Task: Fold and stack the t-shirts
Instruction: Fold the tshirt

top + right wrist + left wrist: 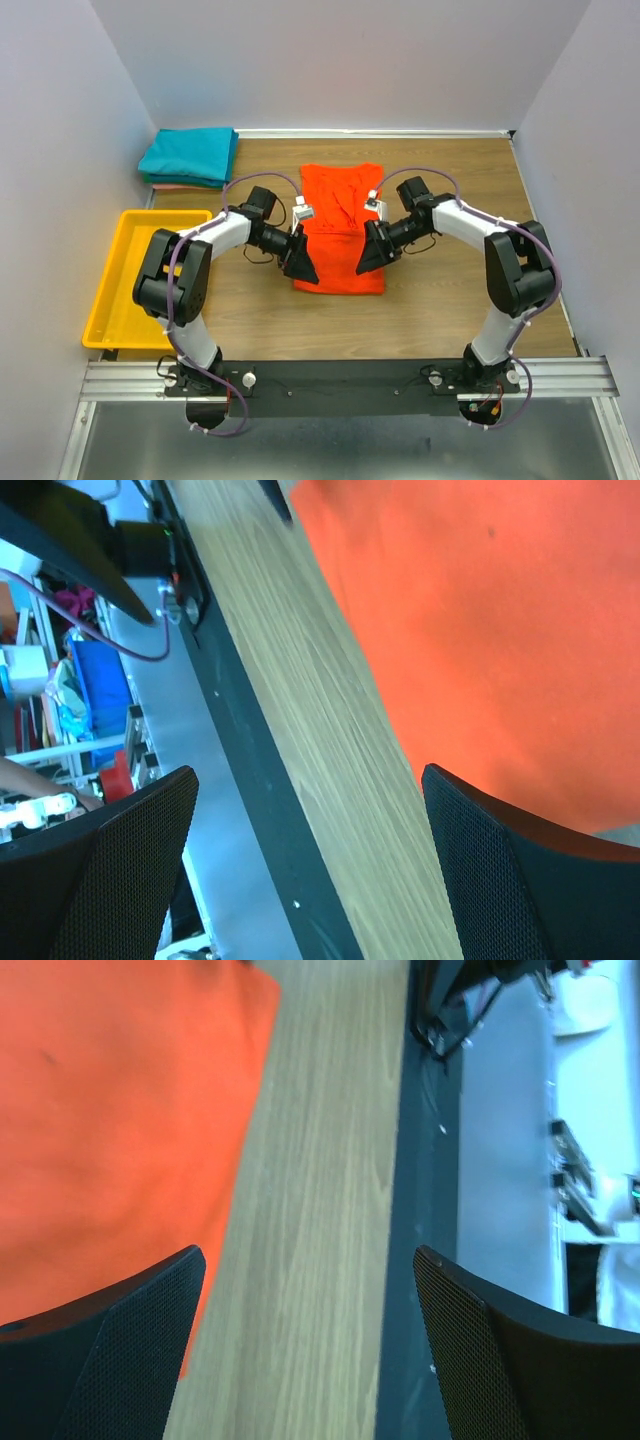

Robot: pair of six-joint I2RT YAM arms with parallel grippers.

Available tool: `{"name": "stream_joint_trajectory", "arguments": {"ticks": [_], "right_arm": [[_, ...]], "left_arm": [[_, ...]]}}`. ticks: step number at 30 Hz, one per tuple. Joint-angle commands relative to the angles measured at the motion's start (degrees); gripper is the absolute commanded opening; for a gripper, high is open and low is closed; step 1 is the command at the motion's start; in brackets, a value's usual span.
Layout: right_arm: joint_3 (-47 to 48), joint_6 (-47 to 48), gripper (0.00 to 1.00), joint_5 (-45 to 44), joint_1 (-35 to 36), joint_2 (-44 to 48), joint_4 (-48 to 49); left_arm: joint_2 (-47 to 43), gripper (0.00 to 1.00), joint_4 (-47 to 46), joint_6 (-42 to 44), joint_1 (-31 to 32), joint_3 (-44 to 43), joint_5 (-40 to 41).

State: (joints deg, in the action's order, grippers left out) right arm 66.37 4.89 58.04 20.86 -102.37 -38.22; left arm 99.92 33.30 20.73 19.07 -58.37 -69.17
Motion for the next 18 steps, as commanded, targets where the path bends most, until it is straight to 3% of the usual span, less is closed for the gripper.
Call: {"name": "stream_joint_trajectory", "arguments": {"ticks": [1, 11, 18], "right_arm": [[-3.61, 2.67, 1.00, -2.67, -0.12, 0.07, -1.16], [-7.91, 3.20, 1.00, 0.06, -0.21, -3.45, -0.54], [-7.05, 4.78, 1.00, -5.83, -0.56, -8.63, -0.19]], "left_arm": [[0.80, 0.94, -7.37, -6.15, -0.44, 2.55, 4.56], [5.72, 0.95, -6.67, -6.23, -1.05, 3.00, 3.16], [11.69, 0.95, -8.51, -8.78, -4.56, 3.70, 5.44]]}}
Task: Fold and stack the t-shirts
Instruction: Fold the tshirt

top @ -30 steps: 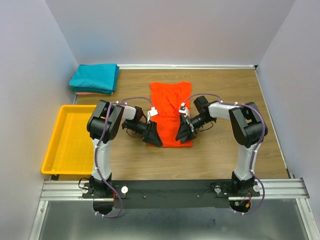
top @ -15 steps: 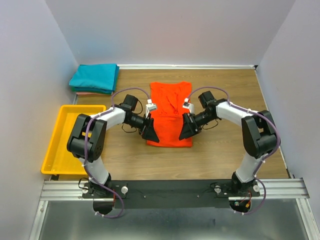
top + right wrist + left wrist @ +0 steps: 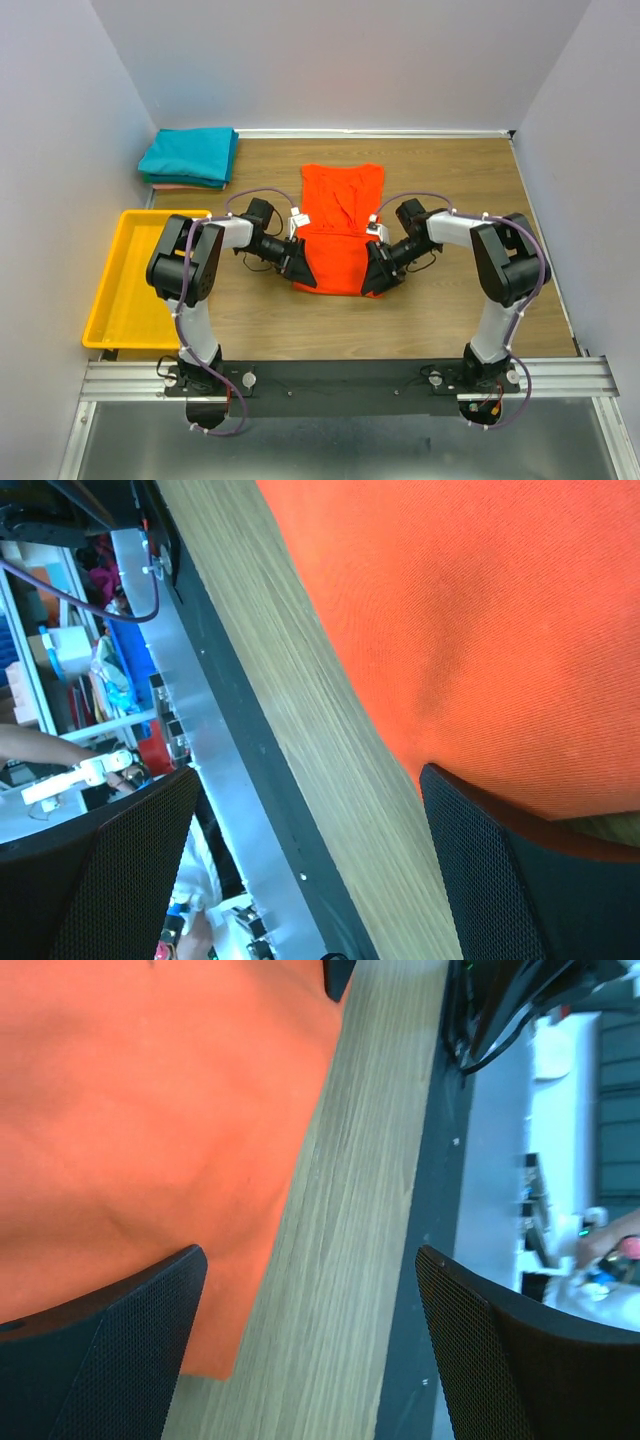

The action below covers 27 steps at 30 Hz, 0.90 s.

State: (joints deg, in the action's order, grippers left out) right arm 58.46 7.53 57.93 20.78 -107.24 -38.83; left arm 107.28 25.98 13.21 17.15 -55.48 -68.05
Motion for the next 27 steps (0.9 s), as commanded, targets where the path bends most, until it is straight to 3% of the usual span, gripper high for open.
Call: {"name": "stream_joint_trajectory", "arguments": {"ticks": [1, 4, 8, 13, 18, 21, 24, 27], "right_arm": [[1.48, 2.31, 1.00, -6.51, -0.47, -4.03, 0.51], [4.02, 2.40, 1.00, -10.29, -0.65, -2.98, 0.25], [7.28, 4.77, 0.99, -10.90, -0.56, 3.95, -0.81], [10.27, 12.75, 0.94, -17.13, 0.05, 12.75, -2.74], [6.50, 24.72, 0.83, -30.58, 6.28, 20.56, -0.47], [1.77, 27.70, 0.73, -35.76, 10.75, 22.94, 4.18], [-2.89, 30.69, 0.67, -39.55, 14.54, 24.18, 10.08], [-8.52, 33.68, 0.63, -42.45, 18.50, 24.62, 15.53]], "left_arm": [[4.68, 0.95, -1.19, -1.17, -2.99, 0.73, 4.42], [3.47, 0.95, 0.82, 0.66, -3.35, -0.67, 4.24], [-6.53, 0.95, 4.07, 8.39, -3.35, -5.41, 7.31], [-17.97, 0.95, 4.53, 19.28, -3.35, -7.97, 19.61], [-31.05, 0.95, -3.45, 34.64, -3.35, -0.78, 29.53], [-34.85, 0.95, -2.34, 47.81, -2.65, 3.60, 29.56], [-37.58, 0.95, -3.21, 53.83, 0.16, 9.06, 30.52], [-39.34, 0.89, -5.49, 57.71, 3.23, 13.90, 31.92]]}}
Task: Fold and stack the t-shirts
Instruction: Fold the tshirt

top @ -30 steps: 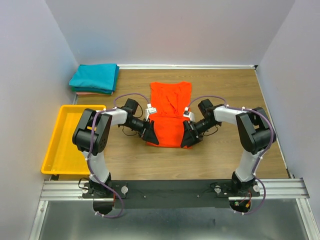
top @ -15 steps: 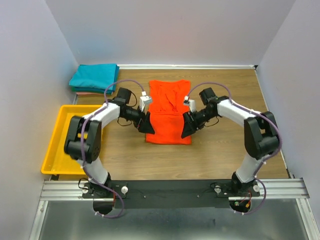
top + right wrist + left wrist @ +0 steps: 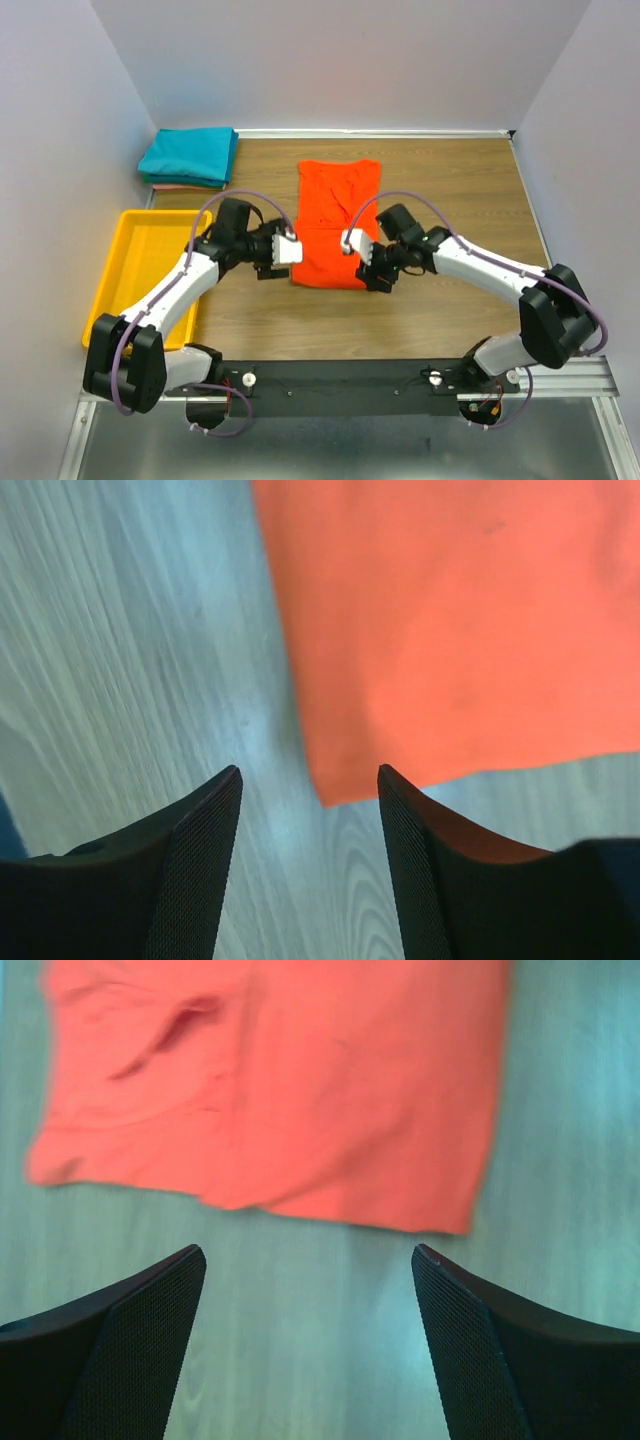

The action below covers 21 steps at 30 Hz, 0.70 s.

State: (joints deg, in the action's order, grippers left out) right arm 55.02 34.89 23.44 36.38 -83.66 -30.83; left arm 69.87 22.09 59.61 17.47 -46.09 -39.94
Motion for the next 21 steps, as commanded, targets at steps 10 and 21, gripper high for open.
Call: {"name": "stream_joint_trajectory", "arguments": {"ticks": [10, 21], "right_arm": [[-13.10, 12.04, 0.52, -11.58, 7.12, -0.28, 15.98], [-15.56, 13.18, 0.40, -13.07, 7.30, -2.83, 17.91]], "left_arm": [[1.23, 0.60, -4.24, 14.83, 9.42, 10.93, 6.98], [7.55, 0.50, -4.86, 15.09, 12.58, 10.76, 8.21]]}}
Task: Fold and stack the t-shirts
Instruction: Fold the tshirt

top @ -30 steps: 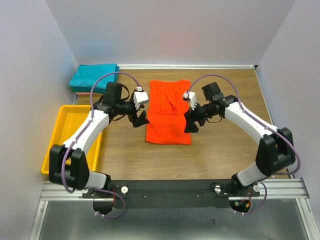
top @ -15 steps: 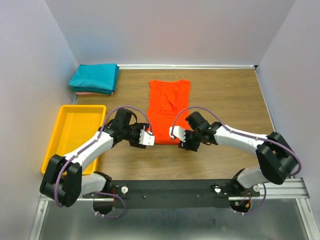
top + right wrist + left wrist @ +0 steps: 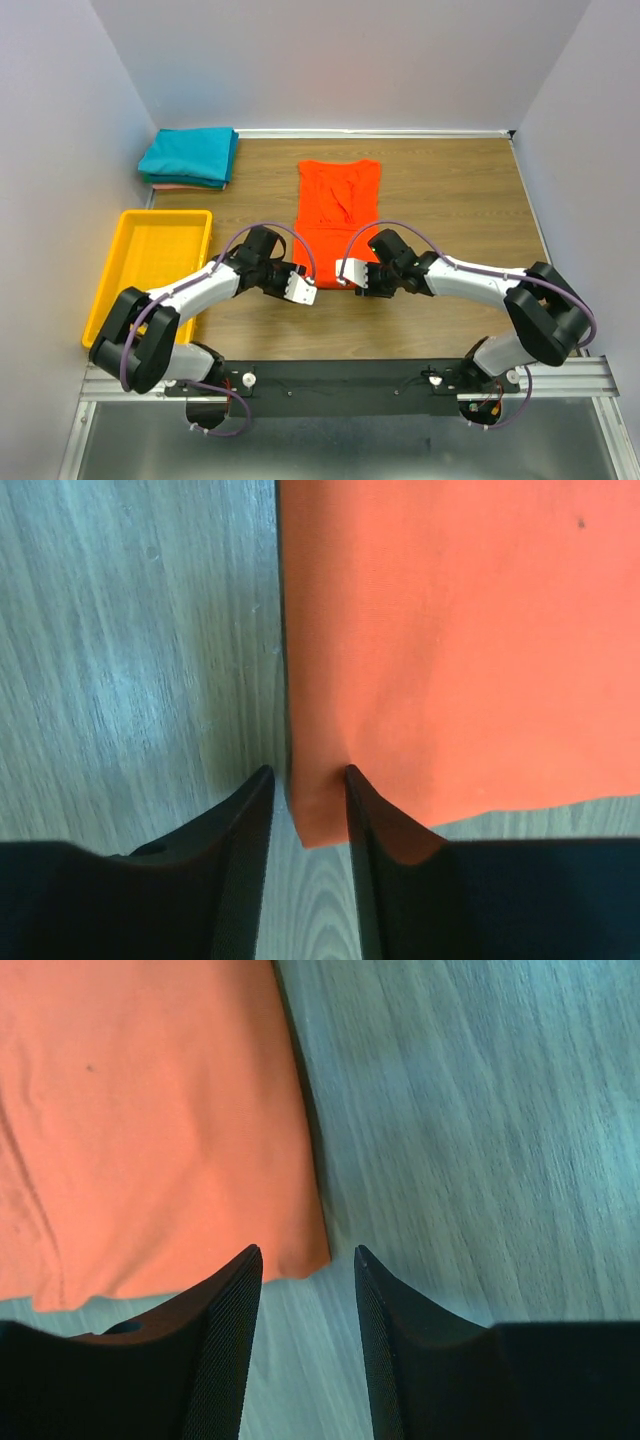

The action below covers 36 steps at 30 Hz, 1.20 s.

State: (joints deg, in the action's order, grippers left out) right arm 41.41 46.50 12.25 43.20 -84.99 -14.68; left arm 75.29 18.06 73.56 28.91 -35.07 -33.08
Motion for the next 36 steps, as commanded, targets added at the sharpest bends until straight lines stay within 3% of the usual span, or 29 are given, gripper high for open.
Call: {"name": "stream_joint_trajectory", "arguments": {"ticks": [1, 11, 17, 26, 36], "right_arm": [[-2.03, 1.58, 0.38, -1.71, 0.48, -1.49, 1.84], [-2.82, 0.35, 0.01, -3.11, 0.48, -1.32, 1.58], [-1.25, -1.15, 0.00, -3.55, 0.48, 2.19, 0.35], [4.99, -3.95, 0.01, -2.76, 0.13, 7.64, -6.06], [11.68, -9.49, 0.01, -0.31, 0.04, 12.30, -15.01]], "left_arm": [[2.75, 0.49, -0.84, 0.97, 1.41, -0.61, 1.53], [9.44, 0.29, 0.48, -0.70, 2.91, -4.48, 3.99], [9.62, 0.00, 3.90, -1.66, 2.21, -7.02, 4.34], [6.98, 0.00, 13.39, -4.30, -0.17, -18.80, -1.98], [1.19, 0.00, 19.72, -6.85, -0.08, -22.15, -6.11]]}}
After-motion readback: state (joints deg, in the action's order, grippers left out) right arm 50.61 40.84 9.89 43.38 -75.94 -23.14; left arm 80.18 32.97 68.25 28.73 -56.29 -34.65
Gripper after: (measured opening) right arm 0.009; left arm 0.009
